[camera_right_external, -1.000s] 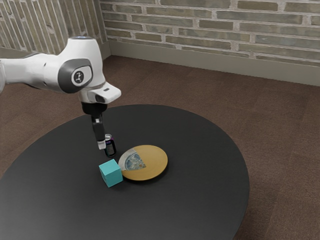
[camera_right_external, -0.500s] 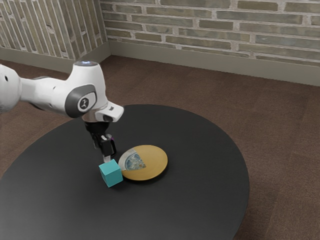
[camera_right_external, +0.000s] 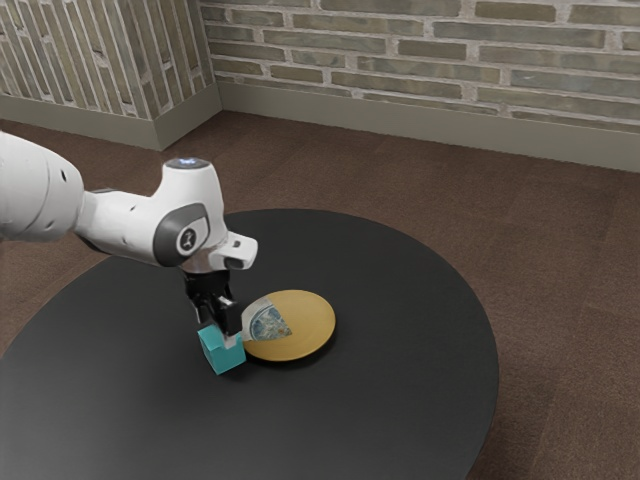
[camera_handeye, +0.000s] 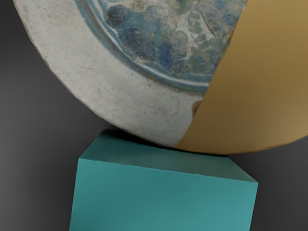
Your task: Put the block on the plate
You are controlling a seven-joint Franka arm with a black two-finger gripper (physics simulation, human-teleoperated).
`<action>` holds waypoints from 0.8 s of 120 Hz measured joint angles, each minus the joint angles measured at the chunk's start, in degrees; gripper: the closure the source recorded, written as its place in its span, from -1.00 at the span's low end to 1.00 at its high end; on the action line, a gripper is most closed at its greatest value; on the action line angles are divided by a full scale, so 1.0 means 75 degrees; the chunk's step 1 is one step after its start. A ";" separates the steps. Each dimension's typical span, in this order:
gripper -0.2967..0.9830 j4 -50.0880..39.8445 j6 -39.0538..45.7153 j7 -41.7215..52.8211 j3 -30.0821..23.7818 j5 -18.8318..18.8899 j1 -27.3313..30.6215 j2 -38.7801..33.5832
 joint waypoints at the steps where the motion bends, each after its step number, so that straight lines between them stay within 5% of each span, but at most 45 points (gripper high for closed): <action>1: -0.54 0.0000 0.0012 -0.0009 -0.0001 -0.0008 0.0000 0.0017; 62: -0.53 0.0001 0.0440 -0.0315 -0.0018 0.0236 -0.0127 0.0569; 78: -0.17 0.0001 0.0451 -0.0354 -0.0018 0.0307 -0.0140 0.0572; 96: -0.03 0.0008 0.0419 -0.0424 -0.0020 0.0386 -0.0133 0.0501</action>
